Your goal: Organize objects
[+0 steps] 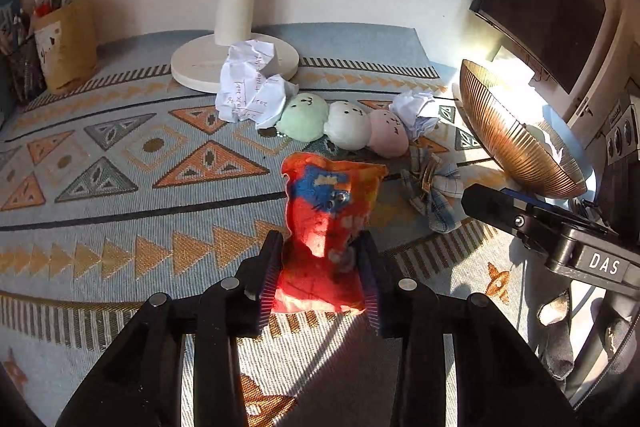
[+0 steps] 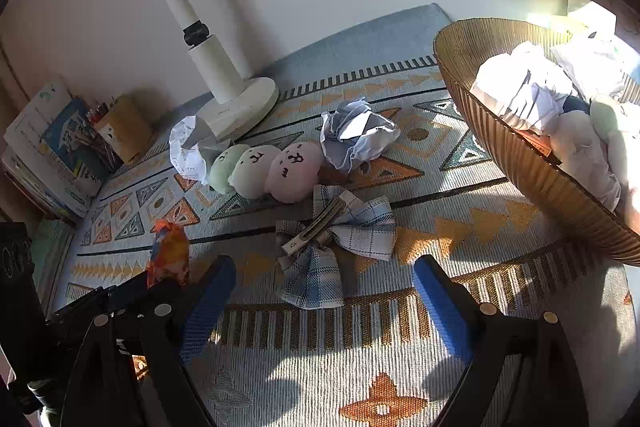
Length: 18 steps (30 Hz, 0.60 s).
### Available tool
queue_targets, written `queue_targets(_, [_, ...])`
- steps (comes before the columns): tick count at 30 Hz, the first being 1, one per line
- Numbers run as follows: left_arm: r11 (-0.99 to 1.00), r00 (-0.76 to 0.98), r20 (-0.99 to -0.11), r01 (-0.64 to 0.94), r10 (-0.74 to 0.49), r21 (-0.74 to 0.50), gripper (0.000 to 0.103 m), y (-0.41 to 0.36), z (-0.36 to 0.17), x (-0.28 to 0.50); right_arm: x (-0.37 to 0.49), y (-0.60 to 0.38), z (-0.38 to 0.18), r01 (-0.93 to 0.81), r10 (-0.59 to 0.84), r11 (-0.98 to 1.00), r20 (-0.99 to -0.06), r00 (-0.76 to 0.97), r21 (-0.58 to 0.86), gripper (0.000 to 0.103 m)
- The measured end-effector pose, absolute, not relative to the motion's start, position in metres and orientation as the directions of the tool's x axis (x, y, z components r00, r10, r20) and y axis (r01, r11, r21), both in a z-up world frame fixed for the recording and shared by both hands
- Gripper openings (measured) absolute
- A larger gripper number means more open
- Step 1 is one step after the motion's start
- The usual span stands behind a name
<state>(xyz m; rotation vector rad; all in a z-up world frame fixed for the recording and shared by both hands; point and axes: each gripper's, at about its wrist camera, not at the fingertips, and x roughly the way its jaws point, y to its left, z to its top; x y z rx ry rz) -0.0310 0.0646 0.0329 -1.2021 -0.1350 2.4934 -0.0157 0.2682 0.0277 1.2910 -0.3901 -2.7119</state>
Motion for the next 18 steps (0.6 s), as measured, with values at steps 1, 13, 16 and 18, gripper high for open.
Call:
queue_targets(1, [-0.921,-0.568,-0.726,-0.279,0.387,-0.273,0.034,0.059,0.031,-0.032,-0.02,0.266,0.024,-0.018,-0.203,-0.961,-0.754,-0.625,0.274,0.09])
queue_targets(13, [-0.929,-0.593,-0.716,-0.238,0.369,-0.282,0.034,0.054,0.028,-0.033,-0.018,0.236,0.017,0.162,-0.152,-0.984,-0.8,-0.581,0.069,0.033])
queue_targets(16, [-0.931,-0.598,-0.713,-0.23,0.365,-0.284,0.034,0.053,0.028,-0.033,-0.003,0.247,0.018,0.212,-0.133,-0.977,-0.809,-0.572,0.01,0.035])
queue_targets(18, [-0.933,-0.601,-0.714,-0.225,0.36,-0.281,0.034,0.053,0.028,-0.032,0.001,0.261,0.018,0.169,-0.099,-0.986,-0.816,-0.57,0.001,0.037])
